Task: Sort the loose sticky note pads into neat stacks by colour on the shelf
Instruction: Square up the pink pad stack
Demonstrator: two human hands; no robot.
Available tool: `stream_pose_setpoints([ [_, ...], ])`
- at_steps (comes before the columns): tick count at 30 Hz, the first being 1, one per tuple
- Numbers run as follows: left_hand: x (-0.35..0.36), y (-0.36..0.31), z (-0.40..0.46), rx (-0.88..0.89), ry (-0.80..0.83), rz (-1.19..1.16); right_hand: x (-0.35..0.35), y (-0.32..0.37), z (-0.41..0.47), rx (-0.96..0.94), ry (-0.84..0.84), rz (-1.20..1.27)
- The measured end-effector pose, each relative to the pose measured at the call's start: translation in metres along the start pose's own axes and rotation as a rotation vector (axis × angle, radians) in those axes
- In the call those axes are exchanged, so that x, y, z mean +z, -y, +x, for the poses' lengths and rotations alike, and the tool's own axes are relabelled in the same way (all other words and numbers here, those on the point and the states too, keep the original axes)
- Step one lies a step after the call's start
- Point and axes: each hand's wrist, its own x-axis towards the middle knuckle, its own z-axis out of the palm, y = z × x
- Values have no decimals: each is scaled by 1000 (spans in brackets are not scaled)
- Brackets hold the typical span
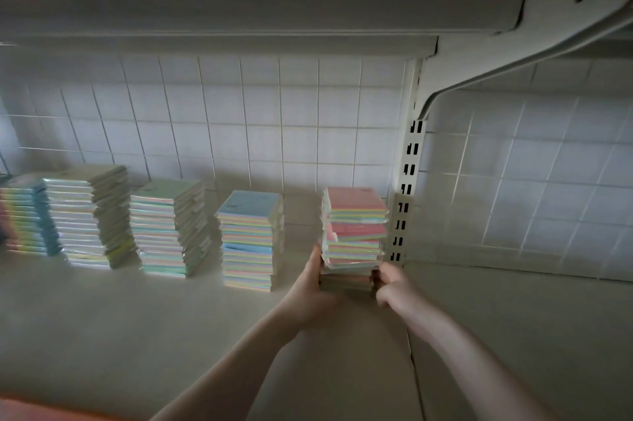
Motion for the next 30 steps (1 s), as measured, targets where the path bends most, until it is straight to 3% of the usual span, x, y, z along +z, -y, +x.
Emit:
stream_pose_setpoints([
  [3, 0, -7, -1, -28, -52, -141, -7, 2, 1, 2, -32, 89],
  [7, 0, -19, 8, -196, -276, -181, -15, 7, 13, 45, -171, 584],
  [11, 0, -21, 26, -252, -476, -409, -11, -1, 36, 137, -228, 621],
  [20, 7, -13, 44, -406, -477, -481, 16, 2, 62, 183, -367, 744],
  [23, 7, -13, 44, -433, -465, -490, 23, -5, 68, 230, -402, 727],
  [30, 9, -11, 42, -445, -460, -522, 26, -9, 62, 134, -409, 614],
])
